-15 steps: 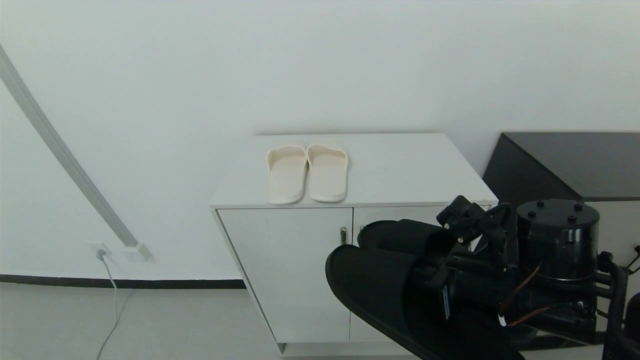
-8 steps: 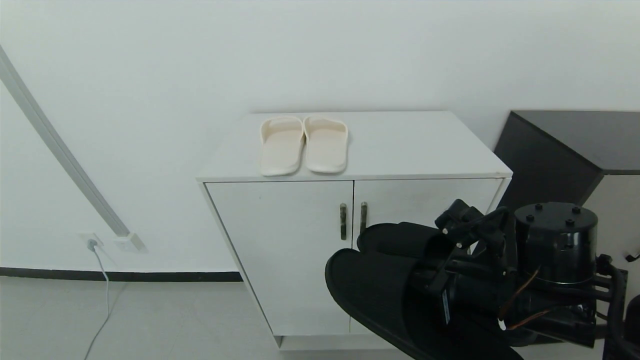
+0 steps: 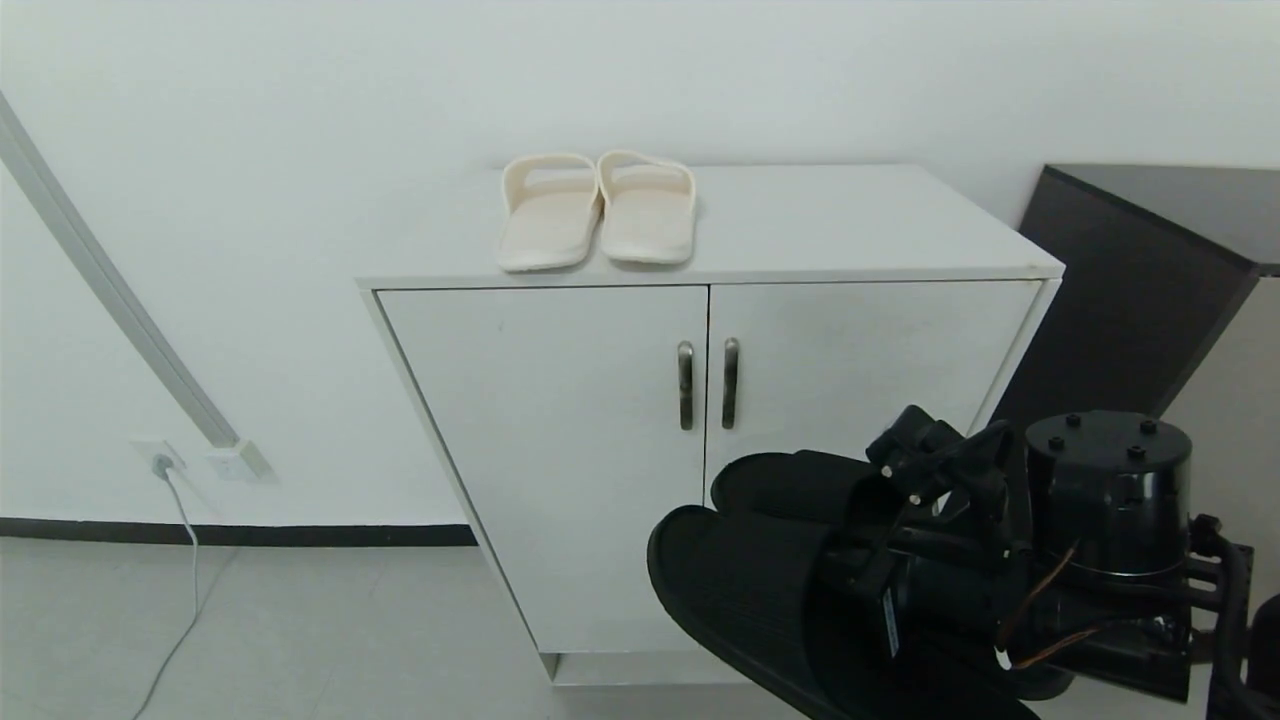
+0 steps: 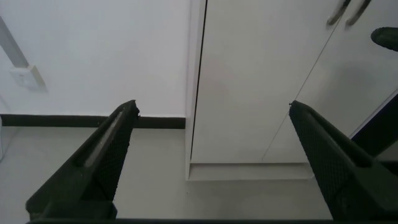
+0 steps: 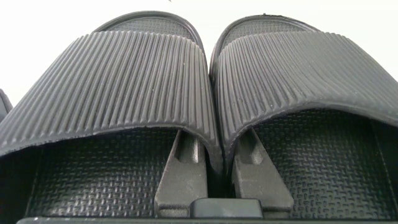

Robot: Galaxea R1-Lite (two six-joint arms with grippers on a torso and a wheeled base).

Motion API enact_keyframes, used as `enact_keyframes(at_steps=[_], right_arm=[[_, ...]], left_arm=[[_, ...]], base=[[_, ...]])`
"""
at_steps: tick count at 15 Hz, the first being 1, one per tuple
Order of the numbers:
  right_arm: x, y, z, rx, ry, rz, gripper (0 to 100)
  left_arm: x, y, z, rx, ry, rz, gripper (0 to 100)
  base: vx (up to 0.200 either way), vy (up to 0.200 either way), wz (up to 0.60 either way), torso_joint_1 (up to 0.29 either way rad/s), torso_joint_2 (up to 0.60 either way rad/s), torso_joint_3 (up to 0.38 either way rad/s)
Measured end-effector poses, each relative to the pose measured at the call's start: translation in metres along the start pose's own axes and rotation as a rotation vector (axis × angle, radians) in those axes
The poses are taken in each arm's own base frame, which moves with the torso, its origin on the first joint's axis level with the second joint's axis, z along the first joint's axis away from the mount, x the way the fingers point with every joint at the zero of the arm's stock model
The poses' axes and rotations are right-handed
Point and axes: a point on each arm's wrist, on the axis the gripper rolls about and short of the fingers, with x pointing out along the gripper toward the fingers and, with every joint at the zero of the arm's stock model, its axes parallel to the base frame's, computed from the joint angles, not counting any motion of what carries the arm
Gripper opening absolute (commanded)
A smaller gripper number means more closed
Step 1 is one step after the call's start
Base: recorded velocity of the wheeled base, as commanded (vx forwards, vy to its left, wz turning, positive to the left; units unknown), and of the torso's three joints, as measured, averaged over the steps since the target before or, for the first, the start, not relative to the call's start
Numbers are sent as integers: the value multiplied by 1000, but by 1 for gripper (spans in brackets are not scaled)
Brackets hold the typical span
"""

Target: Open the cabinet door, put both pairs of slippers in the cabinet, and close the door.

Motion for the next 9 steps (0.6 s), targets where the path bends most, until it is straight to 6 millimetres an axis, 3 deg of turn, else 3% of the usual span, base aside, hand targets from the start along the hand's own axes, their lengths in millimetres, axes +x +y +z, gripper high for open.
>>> enact_keyframes(at_steps=[9], right_arm=[[0,4,-4,-2,17,15,0]], left_arm=[[0,0,0,0,-1,0,100]], base=[[0,0,0,-99,455,352]])
